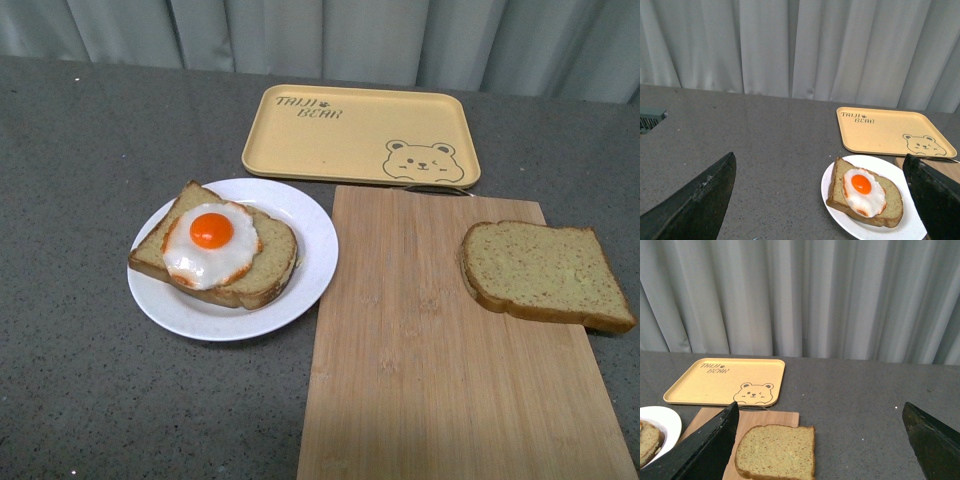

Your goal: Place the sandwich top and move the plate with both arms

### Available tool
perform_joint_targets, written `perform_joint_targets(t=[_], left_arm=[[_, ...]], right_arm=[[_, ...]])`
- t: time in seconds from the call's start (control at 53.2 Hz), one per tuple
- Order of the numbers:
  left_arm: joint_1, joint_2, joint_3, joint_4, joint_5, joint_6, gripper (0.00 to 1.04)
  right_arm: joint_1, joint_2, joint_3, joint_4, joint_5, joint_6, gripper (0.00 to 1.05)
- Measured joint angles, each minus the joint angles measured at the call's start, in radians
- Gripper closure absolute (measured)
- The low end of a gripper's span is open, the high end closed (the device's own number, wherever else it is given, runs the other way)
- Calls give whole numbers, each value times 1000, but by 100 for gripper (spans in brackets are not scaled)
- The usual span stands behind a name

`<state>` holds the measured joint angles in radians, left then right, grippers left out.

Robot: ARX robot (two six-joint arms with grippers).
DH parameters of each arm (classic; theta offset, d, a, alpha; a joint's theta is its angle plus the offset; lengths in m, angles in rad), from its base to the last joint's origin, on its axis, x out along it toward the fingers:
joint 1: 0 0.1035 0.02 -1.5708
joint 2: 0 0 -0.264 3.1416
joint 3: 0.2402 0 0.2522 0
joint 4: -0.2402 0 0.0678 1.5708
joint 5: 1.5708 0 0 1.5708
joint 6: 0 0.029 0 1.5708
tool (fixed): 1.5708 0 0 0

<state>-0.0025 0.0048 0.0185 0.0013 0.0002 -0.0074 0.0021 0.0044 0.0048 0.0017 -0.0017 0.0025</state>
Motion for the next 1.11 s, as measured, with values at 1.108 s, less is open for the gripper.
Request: perform_joint_targets(t=[1.108], left_arm=[[0,0,0,0,0,0,7]], right_arm=[[0,0,0,0,0,0,9]])
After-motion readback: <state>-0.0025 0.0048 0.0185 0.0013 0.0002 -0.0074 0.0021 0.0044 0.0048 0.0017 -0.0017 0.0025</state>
